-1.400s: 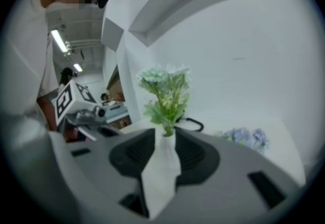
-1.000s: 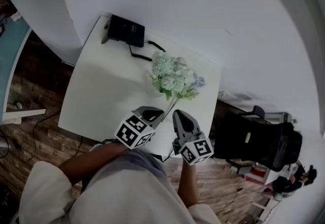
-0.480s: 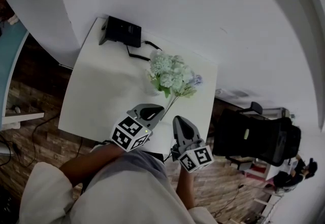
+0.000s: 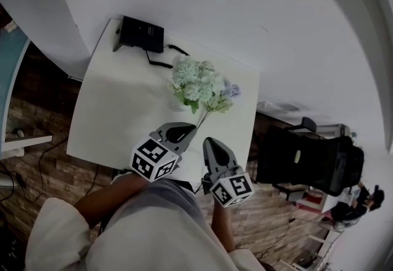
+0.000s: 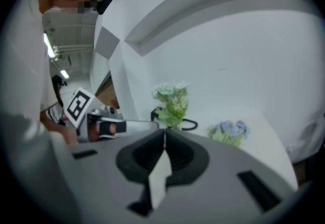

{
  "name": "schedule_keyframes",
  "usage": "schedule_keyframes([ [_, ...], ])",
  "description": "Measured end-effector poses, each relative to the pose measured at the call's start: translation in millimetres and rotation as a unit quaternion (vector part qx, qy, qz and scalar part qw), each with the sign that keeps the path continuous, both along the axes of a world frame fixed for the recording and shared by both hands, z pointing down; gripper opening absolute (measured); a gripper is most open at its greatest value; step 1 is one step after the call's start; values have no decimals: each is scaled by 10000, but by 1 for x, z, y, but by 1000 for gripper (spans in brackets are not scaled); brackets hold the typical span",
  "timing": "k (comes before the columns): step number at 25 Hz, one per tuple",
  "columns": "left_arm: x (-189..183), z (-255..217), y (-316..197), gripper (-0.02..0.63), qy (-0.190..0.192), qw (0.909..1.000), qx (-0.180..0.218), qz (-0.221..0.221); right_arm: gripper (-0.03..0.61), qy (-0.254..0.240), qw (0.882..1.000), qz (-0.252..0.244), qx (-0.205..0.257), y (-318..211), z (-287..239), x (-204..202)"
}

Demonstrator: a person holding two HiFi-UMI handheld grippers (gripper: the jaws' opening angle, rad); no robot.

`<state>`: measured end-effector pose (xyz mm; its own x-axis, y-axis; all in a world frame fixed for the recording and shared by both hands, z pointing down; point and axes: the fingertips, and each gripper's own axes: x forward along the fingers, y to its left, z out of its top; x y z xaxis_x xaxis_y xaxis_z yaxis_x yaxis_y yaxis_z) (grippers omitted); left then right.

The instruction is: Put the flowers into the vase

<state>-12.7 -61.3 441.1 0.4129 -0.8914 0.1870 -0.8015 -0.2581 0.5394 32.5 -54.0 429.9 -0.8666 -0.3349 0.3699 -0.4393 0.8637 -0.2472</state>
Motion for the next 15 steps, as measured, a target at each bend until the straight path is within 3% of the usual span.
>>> schedule_keyframes([
  [15, -3, -5, 5, 23, -1109, 9913, -199, -684, 26, 159, 9987, 239, -414, -10, 23, 22],
])
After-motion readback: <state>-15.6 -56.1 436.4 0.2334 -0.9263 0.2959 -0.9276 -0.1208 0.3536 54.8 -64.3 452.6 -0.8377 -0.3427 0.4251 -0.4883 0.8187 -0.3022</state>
